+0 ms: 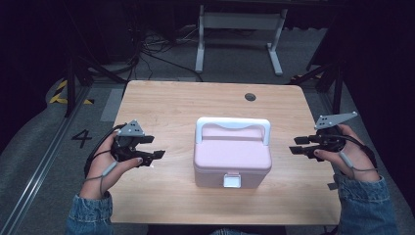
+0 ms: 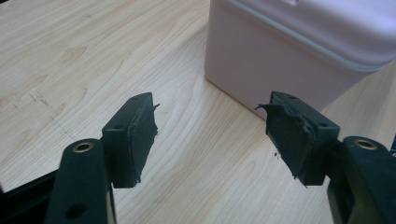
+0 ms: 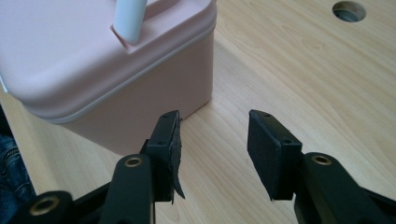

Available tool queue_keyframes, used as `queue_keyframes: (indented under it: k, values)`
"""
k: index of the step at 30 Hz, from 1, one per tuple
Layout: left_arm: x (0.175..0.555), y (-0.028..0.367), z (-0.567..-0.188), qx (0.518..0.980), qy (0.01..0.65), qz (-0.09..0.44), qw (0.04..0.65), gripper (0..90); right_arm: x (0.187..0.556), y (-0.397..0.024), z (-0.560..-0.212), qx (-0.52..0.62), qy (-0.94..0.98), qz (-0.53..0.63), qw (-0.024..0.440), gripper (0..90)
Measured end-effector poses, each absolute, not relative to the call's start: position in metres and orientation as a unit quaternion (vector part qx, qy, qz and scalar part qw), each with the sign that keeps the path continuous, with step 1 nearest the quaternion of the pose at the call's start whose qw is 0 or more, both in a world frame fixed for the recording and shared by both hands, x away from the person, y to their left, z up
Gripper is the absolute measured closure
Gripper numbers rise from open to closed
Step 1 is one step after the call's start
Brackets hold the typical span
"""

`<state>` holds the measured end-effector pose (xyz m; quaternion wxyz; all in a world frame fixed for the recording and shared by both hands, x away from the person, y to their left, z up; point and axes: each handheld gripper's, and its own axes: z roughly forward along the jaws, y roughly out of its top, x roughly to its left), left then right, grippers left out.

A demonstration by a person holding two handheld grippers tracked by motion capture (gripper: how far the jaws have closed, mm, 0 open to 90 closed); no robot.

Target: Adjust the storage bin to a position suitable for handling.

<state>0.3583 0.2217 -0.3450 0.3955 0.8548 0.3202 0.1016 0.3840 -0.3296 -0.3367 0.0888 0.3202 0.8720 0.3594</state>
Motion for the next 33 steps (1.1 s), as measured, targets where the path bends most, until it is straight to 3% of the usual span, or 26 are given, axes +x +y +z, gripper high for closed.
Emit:
queue_keyframes:
  k: [14,21,33]
  values:
    - [0.365,0.189,-0.325,0.838,0.303,0.103,0.442,32.7,0.372,-0.347,-0.338,0.348,0.855,0.367,0.113,50.7]
    - [0.378,0.153,-0.323,0.822,0.289,0.095,0.482,31.3,0.364,-0.349,-0.341,0.356,0.85,0.37,0.119,49.5]
    - [0.401,0.11,-0.335,0.832,0.286,0.116,0.462,30.6,0.356,-0.355,-0.346,0.37,0.845,0.364,0.128,49.4]
